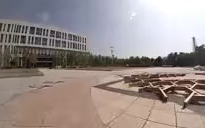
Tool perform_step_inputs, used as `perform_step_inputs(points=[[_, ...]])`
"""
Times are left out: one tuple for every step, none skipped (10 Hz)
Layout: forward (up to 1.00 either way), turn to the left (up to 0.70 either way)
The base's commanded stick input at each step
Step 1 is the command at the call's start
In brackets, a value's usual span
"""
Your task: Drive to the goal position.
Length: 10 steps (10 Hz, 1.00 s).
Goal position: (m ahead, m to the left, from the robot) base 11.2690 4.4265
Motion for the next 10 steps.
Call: perform_step_inputs(points=[[0.7, 0.0], [0.7, 0.0], [0.7, 0.0], [0.7, 0.0], [0.7, 0.0], [0.7, 0.0], [0.7, 0.0], [0.7, 0.0], [0.7, 0.0], [0.7, 0.0]])
